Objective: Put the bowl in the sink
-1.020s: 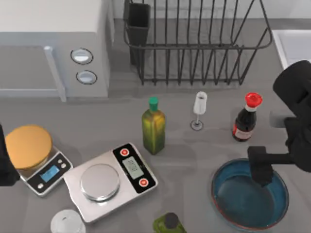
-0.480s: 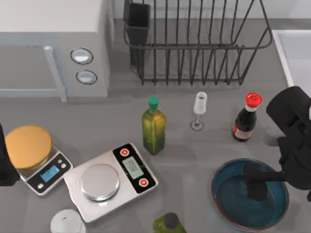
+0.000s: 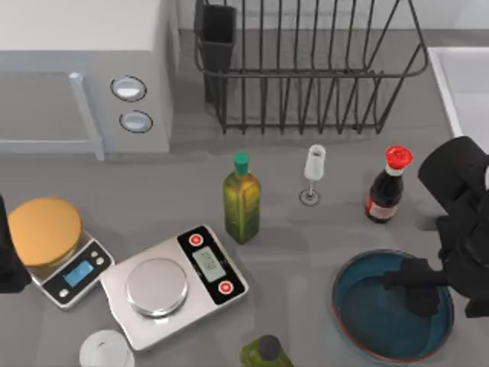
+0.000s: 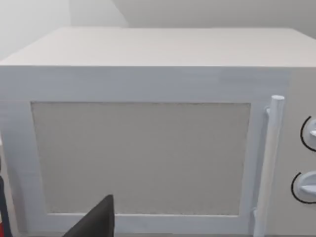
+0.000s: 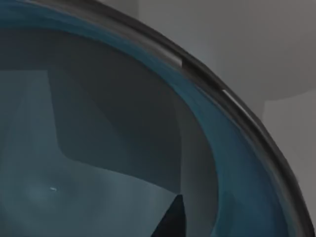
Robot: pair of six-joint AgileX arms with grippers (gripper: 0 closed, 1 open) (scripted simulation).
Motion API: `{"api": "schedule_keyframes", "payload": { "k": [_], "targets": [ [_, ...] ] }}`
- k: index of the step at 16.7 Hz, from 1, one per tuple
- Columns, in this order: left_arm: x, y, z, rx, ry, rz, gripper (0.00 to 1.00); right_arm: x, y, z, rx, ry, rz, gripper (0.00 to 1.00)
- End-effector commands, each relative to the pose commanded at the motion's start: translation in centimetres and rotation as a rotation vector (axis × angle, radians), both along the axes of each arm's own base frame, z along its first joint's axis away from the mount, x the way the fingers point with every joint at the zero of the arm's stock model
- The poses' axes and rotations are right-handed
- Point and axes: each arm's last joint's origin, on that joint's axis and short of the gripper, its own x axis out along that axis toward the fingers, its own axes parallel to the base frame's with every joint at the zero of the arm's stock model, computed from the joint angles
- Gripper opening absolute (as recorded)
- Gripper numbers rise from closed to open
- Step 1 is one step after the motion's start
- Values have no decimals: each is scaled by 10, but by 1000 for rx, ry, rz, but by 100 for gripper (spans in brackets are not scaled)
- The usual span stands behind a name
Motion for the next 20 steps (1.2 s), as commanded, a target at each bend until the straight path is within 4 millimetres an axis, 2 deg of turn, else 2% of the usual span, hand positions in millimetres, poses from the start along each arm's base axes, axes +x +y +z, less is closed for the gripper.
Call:
{"api": "schedule_keyframes", "payload": {
  "k": [5,6,15,17,20],
  "targets": [
    [0,0,0,0,0,0,100,0,0,0,0,0,0,2],
    [0,0,0,0,0,0,100,0,0,0,0,0,0,0],
    [0,0,0,0,0,0,100,0,0,1,0,-2,0,0],
    [0,0,0,0,0,0,100,4,3,10,2,-6,1,0],
    [0,0,0,0,0,0,100,12,7,41,2,-7,-1,0]
  ]
}}
